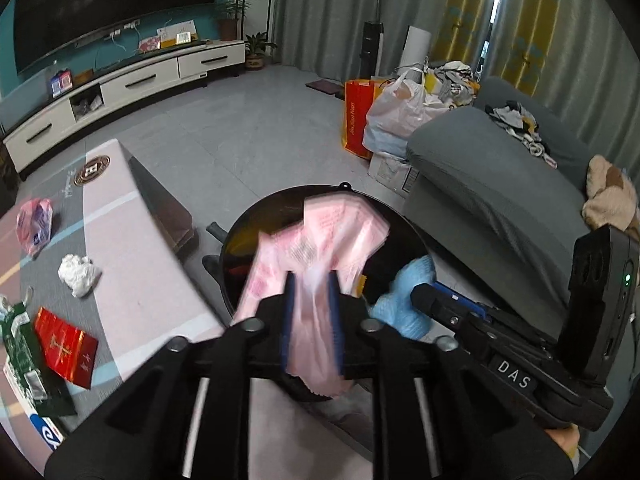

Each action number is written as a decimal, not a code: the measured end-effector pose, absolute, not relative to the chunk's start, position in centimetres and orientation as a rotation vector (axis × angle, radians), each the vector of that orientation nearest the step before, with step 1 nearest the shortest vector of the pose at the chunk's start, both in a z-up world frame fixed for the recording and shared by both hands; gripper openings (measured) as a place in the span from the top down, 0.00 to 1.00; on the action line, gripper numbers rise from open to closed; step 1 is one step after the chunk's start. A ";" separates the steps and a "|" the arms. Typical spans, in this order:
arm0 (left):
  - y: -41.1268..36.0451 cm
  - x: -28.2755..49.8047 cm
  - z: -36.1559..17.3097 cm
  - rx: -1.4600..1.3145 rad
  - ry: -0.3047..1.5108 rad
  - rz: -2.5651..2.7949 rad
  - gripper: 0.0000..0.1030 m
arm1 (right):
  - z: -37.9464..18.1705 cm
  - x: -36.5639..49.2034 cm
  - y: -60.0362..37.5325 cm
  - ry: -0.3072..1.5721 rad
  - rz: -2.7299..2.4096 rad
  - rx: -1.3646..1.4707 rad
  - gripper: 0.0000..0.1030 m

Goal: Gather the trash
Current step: 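Carry the blue cloth and pink bag over the black bin and open both tools, then move both open tools back toward the table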

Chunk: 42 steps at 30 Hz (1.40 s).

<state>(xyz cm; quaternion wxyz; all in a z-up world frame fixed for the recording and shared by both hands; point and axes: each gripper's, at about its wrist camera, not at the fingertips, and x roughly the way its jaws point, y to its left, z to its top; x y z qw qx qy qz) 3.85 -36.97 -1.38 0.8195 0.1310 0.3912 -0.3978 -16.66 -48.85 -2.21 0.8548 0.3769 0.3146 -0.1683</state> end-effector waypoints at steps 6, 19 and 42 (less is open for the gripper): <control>-36.3 3.3 -1.1 0.299 0.802 -0.835 0.46 | -2.1 -17.1 -48.9 0.660 -0.372 0.808 0.56; -28.0 0.6 -0.6 0.282 0.834 -0.716 0.14 | 0.6 -17.9 -44.9 0.708 -0.332 0.727 0.24; 1.6 -0.9 -4.5 -0.111 1.004 -0.116 0.11 | 3.2 -10.3 -26.7 0.879 0.046 0.323 0.23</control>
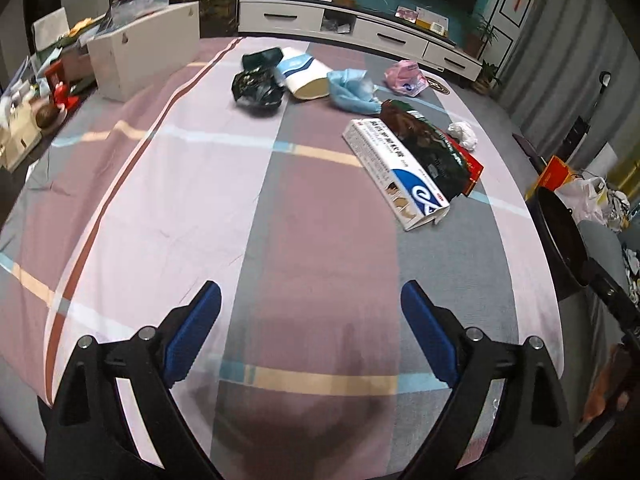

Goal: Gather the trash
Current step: 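Move both open tools back toward the table, then grasp the green snack bag with the right tool while the left tool grasps the white ointment box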

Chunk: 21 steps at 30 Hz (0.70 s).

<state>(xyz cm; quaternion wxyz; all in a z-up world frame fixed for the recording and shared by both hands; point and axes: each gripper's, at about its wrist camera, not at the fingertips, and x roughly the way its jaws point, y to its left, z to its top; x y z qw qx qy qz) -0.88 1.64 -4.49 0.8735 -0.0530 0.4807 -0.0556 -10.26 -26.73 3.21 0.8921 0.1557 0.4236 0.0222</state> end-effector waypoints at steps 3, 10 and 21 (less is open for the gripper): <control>1.6 -0.9 -5.1 -0.120 1.012 -0.129 0.11 | 2.9 -8.7 -24.6 0.885 0.077 0.275 0.23; 1.5 0.0 -6.1 -0.131 1.029 -0.169 0.11 | 1.9 -4.0 -22.0 0.887 0.116 0.215 0.24; 2.0 1.8 -6.6 -0.170 1.038 -0.187 0.11 | -1.6 3.0 -19.1 0.935 0.129 0.090 0.56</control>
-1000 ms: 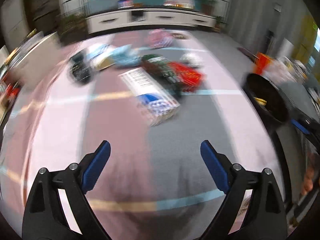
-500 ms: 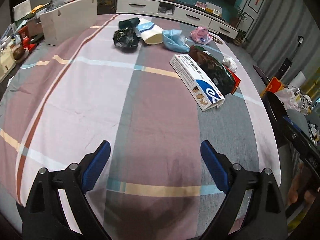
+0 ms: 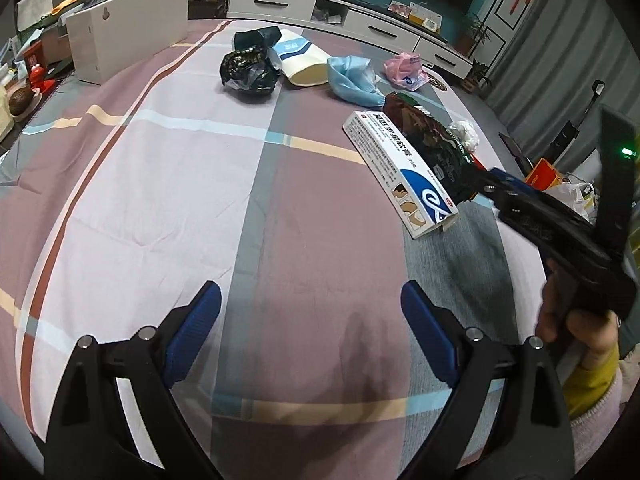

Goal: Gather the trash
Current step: 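Grasp the green snack bag with the right tool while the left tool grasps the white ointment box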

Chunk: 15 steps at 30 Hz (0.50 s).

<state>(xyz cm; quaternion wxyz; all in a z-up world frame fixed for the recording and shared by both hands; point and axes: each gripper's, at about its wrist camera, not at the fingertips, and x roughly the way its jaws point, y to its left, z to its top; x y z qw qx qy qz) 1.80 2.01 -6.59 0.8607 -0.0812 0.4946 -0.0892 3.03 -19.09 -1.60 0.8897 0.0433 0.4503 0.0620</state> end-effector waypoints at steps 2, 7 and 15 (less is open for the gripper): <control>1.7 2.2 -6.6 -0.168 1.039 -0.192 0.11 | -2.3 3.7 -18.7 0.949 0.119 0.062 0.70; 0.7 2.7 -6.2 -0.161 1.024 -0.213 0.11 | -2.0 3.6 -19.5 0.924 0.096 0.078 0.91; -3.0 4.6 -4.8 -0.135 0.987 -0.241 0.11 | 3.6 -1.3 -24.6 0.731 0.069 0.268 0.93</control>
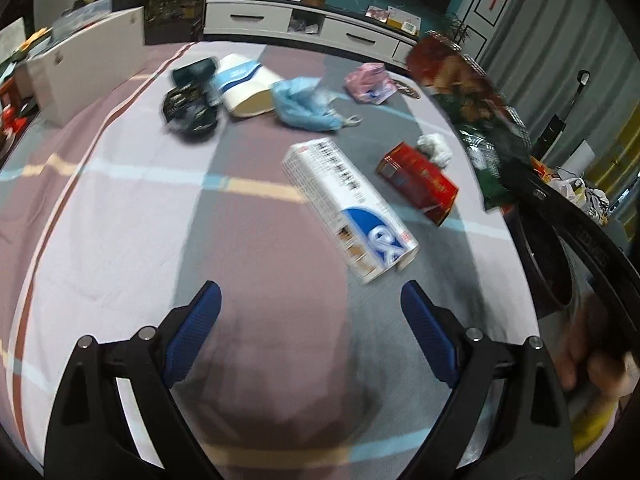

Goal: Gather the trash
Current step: 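Grasp the green snack bag with the right tool while the left tool grasps the white ointment box, then carry the snack bag and ointment box over the black bin and open both tools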

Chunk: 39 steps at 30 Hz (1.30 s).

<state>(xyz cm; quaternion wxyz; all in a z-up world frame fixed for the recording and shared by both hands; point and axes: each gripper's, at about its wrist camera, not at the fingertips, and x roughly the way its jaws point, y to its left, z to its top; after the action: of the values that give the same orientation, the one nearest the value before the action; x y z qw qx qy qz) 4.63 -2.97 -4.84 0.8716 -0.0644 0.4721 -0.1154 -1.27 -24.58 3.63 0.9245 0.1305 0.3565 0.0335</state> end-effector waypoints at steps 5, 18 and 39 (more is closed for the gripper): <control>-6.9 6.7 -4.4 -0.101 0.973 -0.206 0.11 | 3.8 -4.0 -27.6 0.724 0.038 0.319 0.93; -13.5 10.6 -7.9 0.084 1.002 0.000 0.34 | 4.0 -7.6 -31.8 0.684 -0.015 0.390 0.93; -9.8 2.8 -1.5 -0.029 0.886 -0.380 0.61 | 3.9 -11.3 -35.3 0.688 -0.114 0.454 0.93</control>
<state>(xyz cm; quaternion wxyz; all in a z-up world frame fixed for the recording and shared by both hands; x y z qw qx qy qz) 2.76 -9.82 -1.53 0.8859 -0.0140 0.4261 -0.1828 -11.32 -35.28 3.94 0.9147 0.2206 0.3339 -0.0554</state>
